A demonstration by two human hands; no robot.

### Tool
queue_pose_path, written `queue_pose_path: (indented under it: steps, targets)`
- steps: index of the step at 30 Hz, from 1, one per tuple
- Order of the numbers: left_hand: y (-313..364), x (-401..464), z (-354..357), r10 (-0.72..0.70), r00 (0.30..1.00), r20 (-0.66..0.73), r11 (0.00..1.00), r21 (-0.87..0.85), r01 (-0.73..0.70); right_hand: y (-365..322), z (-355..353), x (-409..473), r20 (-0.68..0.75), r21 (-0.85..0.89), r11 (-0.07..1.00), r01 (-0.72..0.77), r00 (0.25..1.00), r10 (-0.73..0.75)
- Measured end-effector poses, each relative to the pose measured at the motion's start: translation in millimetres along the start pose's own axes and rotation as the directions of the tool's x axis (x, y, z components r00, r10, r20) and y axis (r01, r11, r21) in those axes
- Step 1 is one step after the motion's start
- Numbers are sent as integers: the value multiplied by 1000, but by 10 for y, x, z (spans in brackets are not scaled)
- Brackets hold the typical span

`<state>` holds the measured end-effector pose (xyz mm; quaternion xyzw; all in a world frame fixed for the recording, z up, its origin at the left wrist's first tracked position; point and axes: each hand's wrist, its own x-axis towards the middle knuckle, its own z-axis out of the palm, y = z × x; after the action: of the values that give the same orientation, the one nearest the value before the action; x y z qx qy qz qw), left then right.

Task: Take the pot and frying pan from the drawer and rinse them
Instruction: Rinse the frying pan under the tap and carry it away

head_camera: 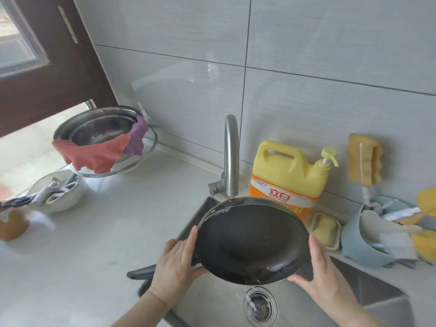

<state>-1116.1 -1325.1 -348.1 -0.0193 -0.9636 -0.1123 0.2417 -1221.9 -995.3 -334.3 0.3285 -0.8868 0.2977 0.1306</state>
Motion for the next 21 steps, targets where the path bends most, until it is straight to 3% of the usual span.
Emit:
queue_pose_path:
  steps: [3,11,18,21]
  targets:
    - [-198,-120,-112,-31,999,-43,998,50,34,-135,189,106,141,3,1000,-17,990,16]
    - [-564,-381,-408,-74,990,-123,987,130,90,-470,531,341,201,-39,993,109,975,-99]
    - [-383,-216,-226,-54,996,-76,993,97,62,-299,338,188,144,-64,998,26,989,-17]
    - [-170,-48,-92,-9,998,-54,999,48,12,-165,138,54,25,-38,999,-1,1000,2]
